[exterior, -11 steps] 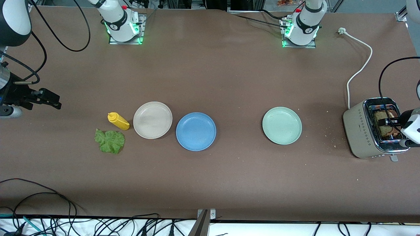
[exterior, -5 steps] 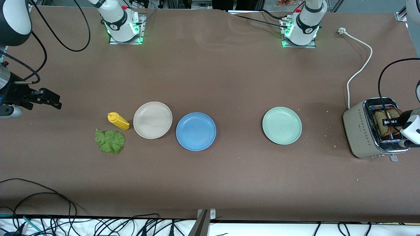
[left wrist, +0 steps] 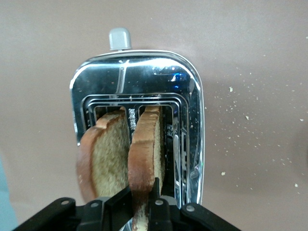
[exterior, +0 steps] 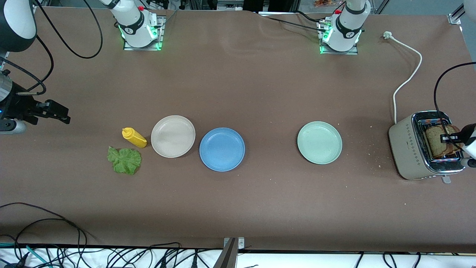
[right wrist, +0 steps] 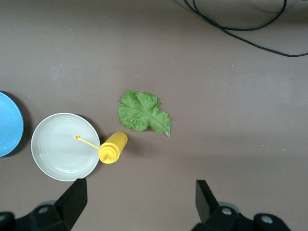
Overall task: Make sandwich in blue plate with both arms
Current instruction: 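Lift the bread slice out of the toaster with the left gripper, then carry the bread slice over the blue plate with the left gripper, then lower the bread flat onto the blue plate and open the left gripper, then return the left gripper to the toaster while the right gripper reaches lettuce, then grasp the green lettuce leaf with the right gripper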
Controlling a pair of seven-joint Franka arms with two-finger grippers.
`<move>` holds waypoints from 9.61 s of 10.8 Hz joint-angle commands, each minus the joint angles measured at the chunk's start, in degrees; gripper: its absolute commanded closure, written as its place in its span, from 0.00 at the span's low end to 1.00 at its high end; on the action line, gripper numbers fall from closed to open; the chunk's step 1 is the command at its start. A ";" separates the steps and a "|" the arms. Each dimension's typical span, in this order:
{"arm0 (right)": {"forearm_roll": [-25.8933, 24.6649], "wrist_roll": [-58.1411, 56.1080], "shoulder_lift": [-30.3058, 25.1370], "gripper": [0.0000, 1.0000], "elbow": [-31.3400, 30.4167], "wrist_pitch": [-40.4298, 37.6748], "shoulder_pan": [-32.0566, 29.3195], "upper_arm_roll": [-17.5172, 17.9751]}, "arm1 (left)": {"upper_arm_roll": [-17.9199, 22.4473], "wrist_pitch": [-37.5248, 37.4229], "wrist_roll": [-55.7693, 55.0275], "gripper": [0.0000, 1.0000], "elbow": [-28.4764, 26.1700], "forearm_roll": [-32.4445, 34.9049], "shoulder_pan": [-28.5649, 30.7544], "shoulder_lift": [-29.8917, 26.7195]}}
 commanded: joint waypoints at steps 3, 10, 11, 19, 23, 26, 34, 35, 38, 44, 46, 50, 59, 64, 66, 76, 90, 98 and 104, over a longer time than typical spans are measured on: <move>-0.47 -0.08 -0.56 0.00 0.27 -0.20 -0.04 0.03 | -1.16 -11.56 0.91 1.00 7.80 1.04 -0.50 -0.91; -0.38 -0.08 -0.56 0.00 0.27 -0.11 0.05 0.29 | -6.59 -21.69 -23.19 1.00 9.73 -10.20 -6.82 -3.81; -0.38 -0.08 -0.56 0.00 0.36 -0.11 0.05 0.29 | -10.01 -21.43 -30.31 1.00 9.38 -13.34 -7.09 -3.46; -0.38 -0.08 -0.56 0.00 0.36 -0.11 0.05 0.29 | -12.33 10.16 -68.14 1.00 8.85 -32.61 -28.51 5.23; -0.38 -0.08 -0.56 0.00 0.36 -0.11 0.31 0.20 | -12.15 30.12 -75.11 1.00 8.85 -33.67 -40.83 12.17; -0.38 -0.08 -0.56 0.00 0.36 -0.11 0.31 0.20 | -12.15 39.36 -75.47 1.00 8.85 -33.76 -45.23 15.52; -0.38 0.01 -0.56 0.00 0.36 -0.11 0.31 0.20 | -11.80 46.51 -75.29 1.00 9.64 -33.59 -48.14 21.94; -0.38 0.01 -0.56 0.00 0.36 -0.11 0.31 0.20 | -11.71 46.60 -75.29 1.00 9.73 -33.59 -48.14 22.29; -0.38 0.01 -0.56 0.00 0.36 -0.11 0.31 0.20 | -11.71 46.51 -75.11 1.00 9.56 -33.50 -48.14 22.56; -0.38 0.01 -0.56 0.00 0.36 -0.11 0.31 0.20 | -11.80 45.29 -75.20 1.00 7.02 -33.41 -47.44 22.12; -0.38 0.01 -0.56 0.00 0.36 -0.11 0.31 0.29 | -11.54 41.26 -75.20 1.00 6.83 -33.41 -47.26 22.12; -0.29 0.01 -0.56 0.00 0.36 -0.11 0.31 0.29 | -11.54 32.21 -75.03 1.00 6.74 -33.41 -46.65 22.47; -0.29 0.01 -0.56 0.00 0.36 -0.11 0.31 0.20 | -11.36 30.62 -75.29 0.00 6.92 -33.32 -44.46 20.98; -0.29 0.01 -0.56 0.00 0.36 -0.11 0.23 -0.15 | -9.95 15.35 -74.76 0.00 7.45 -23.44 -37.61 12.21; -0.12 0.01 -0.56 0.00 0.36 -0.28 0.14 -0.41 | -10.04 7.44 -74.59 0.00 7.45 -16.04 -33.93 8.34; -1.17 -0.08 -0.74 0.00 0.01 -1.08 0.14 -0.50 | -9.95 -13.43 -35.92 0.00 7.54 -11.35 -13.17 -3.63; -0.30 -3.66 19.64 0.00 -9.19 28.38 1.28 -0.32 | -10.04 -14.84 -24.93 0.05 5.78 -7.92 -8.94 -4.60; 0.06 -5.78 25.89 0.00 -19.85 49.89 1.11 -0.41 | -10.22 -8.51 -18.08 0.02 -5.47 -8.01 -5.78 -12.77; 0.15 -9.64 26.51 0.74 -21.61 49.99 0.58 -0.41 | -9.95 -8.86 -17.63 0.00 -4.95 -8.01 -5.25 -13.83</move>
